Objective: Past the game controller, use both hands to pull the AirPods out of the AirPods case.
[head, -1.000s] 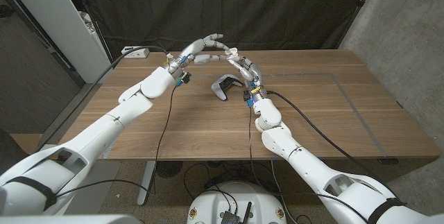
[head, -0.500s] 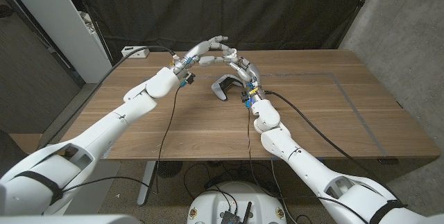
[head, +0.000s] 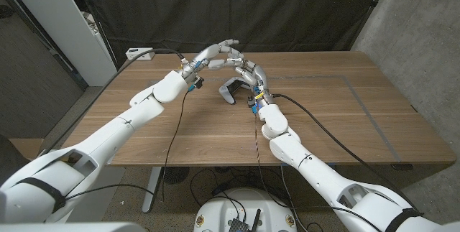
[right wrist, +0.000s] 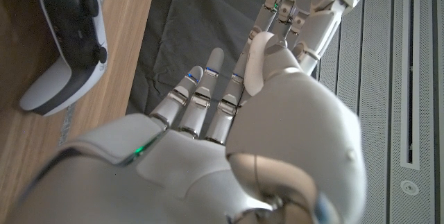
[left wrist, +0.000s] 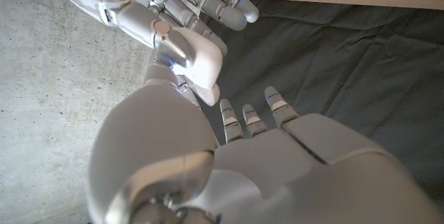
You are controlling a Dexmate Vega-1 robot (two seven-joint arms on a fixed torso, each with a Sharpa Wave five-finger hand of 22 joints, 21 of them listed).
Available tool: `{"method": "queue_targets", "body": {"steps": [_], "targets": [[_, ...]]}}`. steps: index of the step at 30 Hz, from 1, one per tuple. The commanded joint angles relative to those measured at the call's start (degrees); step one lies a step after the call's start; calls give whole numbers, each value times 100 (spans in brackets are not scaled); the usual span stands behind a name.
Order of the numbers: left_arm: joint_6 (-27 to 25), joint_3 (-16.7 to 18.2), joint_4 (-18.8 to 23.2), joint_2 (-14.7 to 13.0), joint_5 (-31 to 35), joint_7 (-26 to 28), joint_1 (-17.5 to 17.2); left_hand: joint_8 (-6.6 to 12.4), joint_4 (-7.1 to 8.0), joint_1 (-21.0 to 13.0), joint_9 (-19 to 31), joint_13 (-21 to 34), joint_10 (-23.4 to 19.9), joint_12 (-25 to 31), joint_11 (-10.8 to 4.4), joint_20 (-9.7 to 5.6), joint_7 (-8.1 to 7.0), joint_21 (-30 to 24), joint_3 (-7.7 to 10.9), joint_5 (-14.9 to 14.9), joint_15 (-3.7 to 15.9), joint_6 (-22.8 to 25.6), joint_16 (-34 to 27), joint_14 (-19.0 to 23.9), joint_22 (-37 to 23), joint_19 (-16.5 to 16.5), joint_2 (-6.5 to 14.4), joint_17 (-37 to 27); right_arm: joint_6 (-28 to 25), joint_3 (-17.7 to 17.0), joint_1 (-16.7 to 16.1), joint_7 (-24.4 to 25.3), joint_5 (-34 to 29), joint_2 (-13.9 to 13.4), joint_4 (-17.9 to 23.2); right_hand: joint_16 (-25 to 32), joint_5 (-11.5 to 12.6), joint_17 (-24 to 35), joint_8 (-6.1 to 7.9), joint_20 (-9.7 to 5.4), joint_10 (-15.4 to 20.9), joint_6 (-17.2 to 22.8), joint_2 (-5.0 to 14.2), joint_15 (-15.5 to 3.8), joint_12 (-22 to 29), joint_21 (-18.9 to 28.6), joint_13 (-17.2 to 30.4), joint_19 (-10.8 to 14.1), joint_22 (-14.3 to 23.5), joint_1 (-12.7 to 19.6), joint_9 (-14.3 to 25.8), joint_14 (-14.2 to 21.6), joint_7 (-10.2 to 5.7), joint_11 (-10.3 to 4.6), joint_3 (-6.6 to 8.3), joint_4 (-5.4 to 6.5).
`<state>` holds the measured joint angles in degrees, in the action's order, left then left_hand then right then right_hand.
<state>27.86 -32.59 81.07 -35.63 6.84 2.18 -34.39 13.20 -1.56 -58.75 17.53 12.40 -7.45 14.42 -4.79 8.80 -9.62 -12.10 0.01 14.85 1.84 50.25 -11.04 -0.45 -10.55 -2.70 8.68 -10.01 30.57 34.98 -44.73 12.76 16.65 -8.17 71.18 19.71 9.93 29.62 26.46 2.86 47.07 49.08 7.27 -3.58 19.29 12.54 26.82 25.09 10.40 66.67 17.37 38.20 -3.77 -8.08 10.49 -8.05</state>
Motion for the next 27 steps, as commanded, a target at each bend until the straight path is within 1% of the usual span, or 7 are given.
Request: {"method": "queue_targets", "body": {"steps": [1,7,11,13,21,24,27], "targets": [[-182,76,216,-39,63,215,-201,76,3,30,-12,7,-116,43,-9,4,94,-37,-7,7,45,227,-38,101,-26,-95,-5,-28,31,78,-16,360,-497,-48,41,-14,31,26,182,37,40,406,44,-986,-15,-14,22,0,16,37,829,63,-370,12,19,-14],[-385,158,480,-137,275,464,-380,111,-74,-77,-18,3,-200,66,-15,-41,200,-64,18,-1,76,350,-52,215,-31,-174,-34,-25,75,85,-14,534,-716,-69,38,-19,30,25,180,41,52,412,45,-986,-13,-14,22,3,16,43,824,68,-371,14,18,-16],[-480,183,590,-183,345,535,-445,52,-97,-92,10,2,-214,64,6,-61,293,-68,1,-18,103,183,-40,237,-35,-194,-75,-29,79,90,-18,592,-787,-80,43,-27,29,23,180,40,48,419,45,-979,-15,-15,24,1,16,37,821,67,-366,8,14,-11],[-491,185,608,-194,360,549,-456,17,-100,-85,6,2,-223,64,3,-71,280,-69,-13,-26,112,107,-40,253,-36,-201,-96,-31,75,88,-21,593,-777,-78,48,-30,29,23,178,41,51,414,42,-984,-16,-15,22,2,16,41,821,65,-365,4,12,-15],[-324,185,576,-192,307,543,-441,-138,-84,-21,-17,3,-194,40,47,-54,79,-61,-70,-52,94,-243,-23,265,-41,-200,-147,-42,-2,83,-47,602,-800,-139,139,-27,32,33,177,42,64,423,42,-992,-18,-19,17,-4,15,55,816,78,-341,23,9,-21],[-325,200,607,-192,324,569,-456,-143,-76,-1,-23,3,-193,35,-18,-62,34,-62,-85,-55,110,-262,-22,274,-42,-204,-155,-45,-34,81,-50,654,-866,-164,170,-28,34,36,179,40,74,431,41,-992,-19,-20,10,-7,15,71,815,80,-339,23,11,-29],[-362,214,640,-194,338,584,-469,-144,-76,7,-29,3,-195,33,-10,-54,-3,-60,-96,-56,105,-269,-21,279,-43,-205,-165,-46,-70,88,-47,726,-972,-194,205,-29,35,38,177,42,77,431,41,-989,-17,-21,15,-8,15,80,813,85,-333,26,11,-32]]}}
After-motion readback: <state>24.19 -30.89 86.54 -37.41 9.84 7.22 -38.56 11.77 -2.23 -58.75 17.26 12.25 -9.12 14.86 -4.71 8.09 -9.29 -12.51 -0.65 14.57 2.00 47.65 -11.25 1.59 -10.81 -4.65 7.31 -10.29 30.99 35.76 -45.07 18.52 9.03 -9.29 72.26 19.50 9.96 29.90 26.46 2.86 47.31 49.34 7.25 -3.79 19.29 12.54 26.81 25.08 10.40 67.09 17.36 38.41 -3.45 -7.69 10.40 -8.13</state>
